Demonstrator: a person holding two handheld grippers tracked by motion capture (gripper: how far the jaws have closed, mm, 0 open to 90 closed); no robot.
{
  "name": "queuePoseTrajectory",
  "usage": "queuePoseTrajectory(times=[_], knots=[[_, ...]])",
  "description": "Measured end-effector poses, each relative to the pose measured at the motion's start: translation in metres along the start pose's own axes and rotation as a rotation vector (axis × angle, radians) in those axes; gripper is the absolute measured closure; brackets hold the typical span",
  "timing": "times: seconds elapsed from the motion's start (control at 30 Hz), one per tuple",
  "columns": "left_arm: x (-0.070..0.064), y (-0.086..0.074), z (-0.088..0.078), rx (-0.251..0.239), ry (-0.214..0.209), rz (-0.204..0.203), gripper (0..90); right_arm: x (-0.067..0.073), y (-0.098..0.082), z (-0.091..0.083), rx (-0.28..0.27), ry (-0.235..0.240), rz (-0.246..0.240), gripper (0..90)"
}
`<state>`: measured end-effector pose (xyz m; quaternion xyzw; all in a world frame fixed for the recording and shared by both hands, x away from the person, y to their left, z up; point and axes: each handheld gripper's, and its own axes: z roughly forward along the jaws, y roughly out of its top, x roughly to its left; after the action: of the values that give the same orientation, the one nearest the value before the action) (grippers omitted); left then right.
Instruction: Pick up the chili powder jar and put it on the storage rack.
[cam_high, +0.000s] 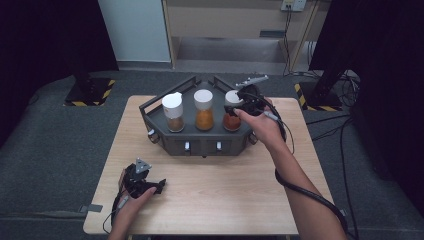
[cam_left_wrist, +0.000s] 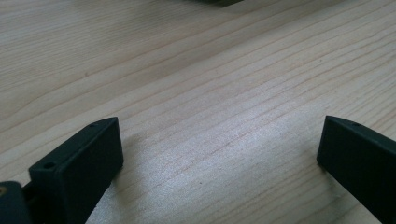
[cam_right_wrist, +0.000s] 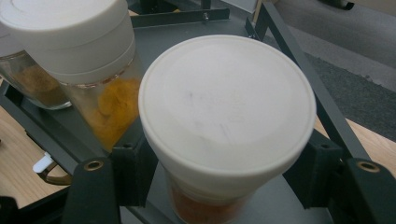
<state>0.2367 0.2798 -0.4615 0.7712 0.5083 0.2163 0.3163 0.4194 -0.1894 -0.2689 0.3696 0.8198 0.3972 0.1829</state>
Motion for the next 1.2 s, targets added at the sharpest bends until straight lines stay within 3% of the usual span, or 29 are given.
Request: queuePoseTrajectory(times=[0.5,0.7,0.83,1.2], knots=[[0.0,0.0,0.0,-0.001,0.0,0.0,0.0,-0.003,-0.007,0.0,-0.017,0.012,0.003,31.1],[0.0,0.0,0.0,-0.001,0.0,0.0,0.0,-0.003,-0.007,0.0,-0.014,0.021,-0.001,18.8],[0.0,0.0,0.0,-0.001,0.0,0.0,0.0,0.0,-0.011,-0.003,-0.018,-0.003,-0.003,11.3],[0.0,0.0,0.0,-0.001,0.0,0.0,0.0,0.004,-0.018,-0.026,-0.044,-0.024,-0.021,4.2]])
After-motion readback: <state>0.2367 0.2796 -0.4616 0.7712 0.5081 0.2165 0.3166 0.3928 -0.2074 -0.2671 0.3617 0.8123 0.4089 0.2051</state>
